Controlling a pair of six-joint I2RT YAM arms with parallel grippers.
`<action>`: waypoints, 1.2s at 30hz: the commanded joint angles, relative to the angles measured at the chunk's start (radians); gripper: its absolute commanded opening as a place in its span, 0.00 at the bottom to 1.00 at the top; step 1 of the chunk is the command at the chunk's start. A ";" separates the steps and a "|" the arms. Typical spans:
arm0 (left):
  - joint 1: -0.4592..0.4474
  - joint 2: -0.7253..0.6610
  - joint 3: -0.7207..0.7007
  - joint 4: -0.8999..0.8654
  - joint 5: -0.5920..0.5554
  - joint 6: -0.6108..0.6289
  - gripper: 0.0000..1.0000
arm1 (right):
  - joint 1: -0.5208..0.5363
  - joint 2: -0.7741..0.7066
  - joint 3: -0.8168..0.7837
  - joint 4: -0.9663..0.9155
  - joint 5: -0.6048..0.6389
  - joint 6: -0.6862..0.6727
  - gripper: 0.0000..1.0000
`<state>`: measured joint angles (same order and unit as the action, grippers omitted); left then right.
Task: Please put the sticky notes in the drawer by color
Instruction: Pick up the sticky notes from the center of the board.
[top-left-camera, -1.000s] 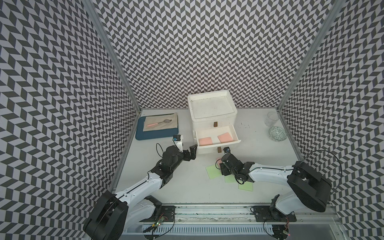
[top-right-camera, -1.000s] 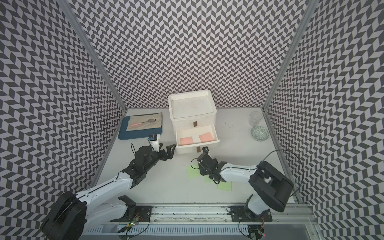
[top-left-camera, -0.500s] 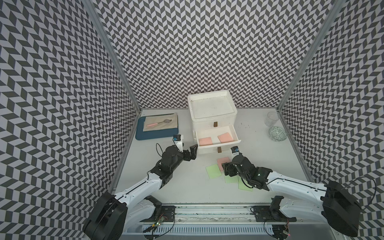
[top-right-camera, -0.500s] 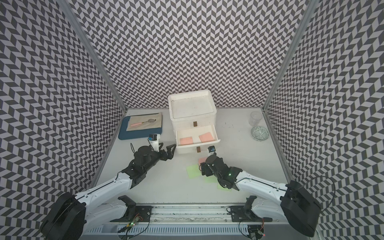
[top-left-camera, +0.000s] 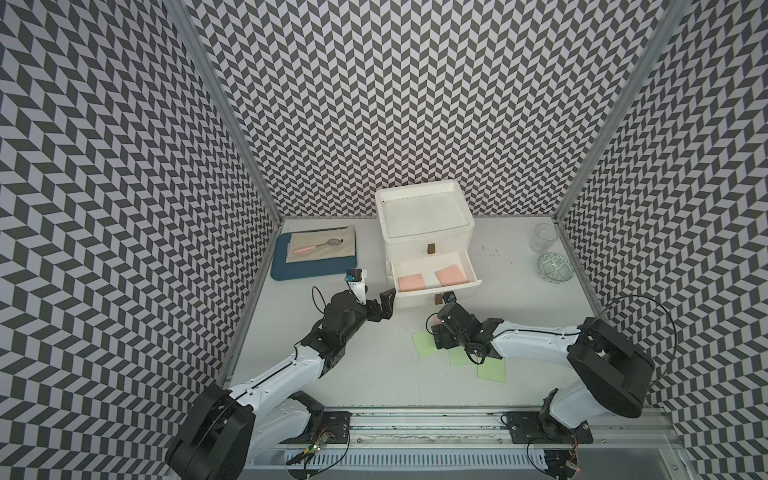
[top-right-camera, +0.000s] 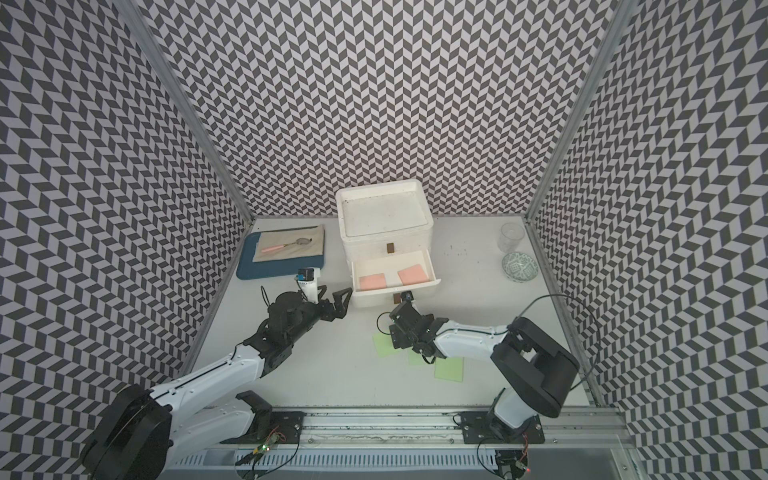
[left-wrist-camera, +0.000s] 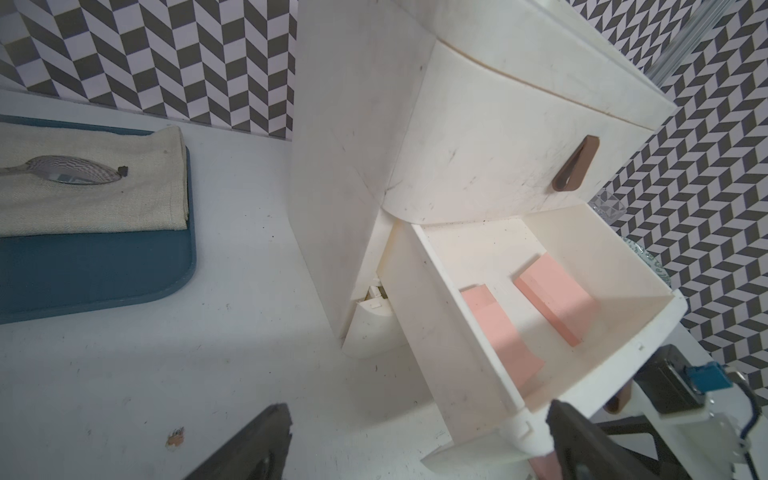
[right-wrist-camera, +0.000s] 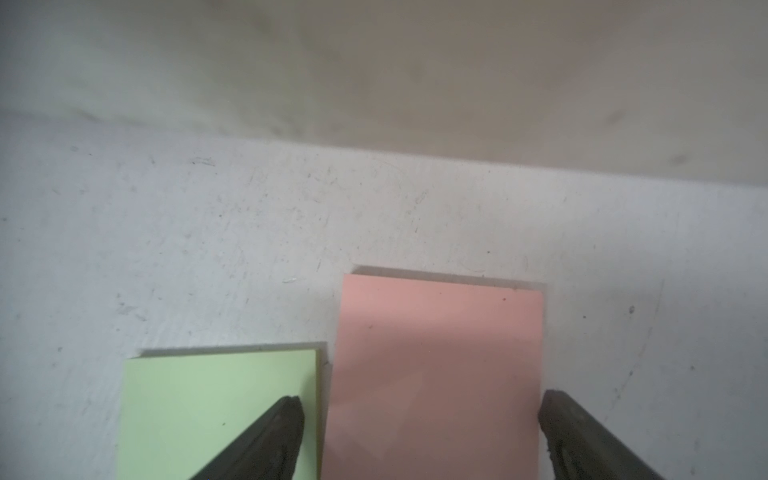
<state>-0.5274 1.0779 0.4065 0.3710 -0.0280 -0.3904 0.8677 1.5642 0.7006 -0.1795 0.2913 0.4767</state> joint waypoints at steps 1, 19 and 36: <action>0.006 -0.013 -0.008 0.025 0.017 0.002 1.00 | -0.001 -0.003 -0.021 -0.037 0.026 0.027 0.92; 0.006 -0.003 -0.008 0.030 0.022 0.002 1.00 | -0.021 -0.011 -0.040 -0.054 0.054 0.028 0.91; 0.006 -0.004 -0.008 0.029 0.021 0.003 1.00 | -0.030 0.048 -0.039 -0.008 -0.036 0.002 0.92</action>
<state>-0.5274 1.0782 0.4065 0.3737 -0.0135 -0.3904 0.8211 1.5528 0.6651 -0.1722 0.2951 0.4877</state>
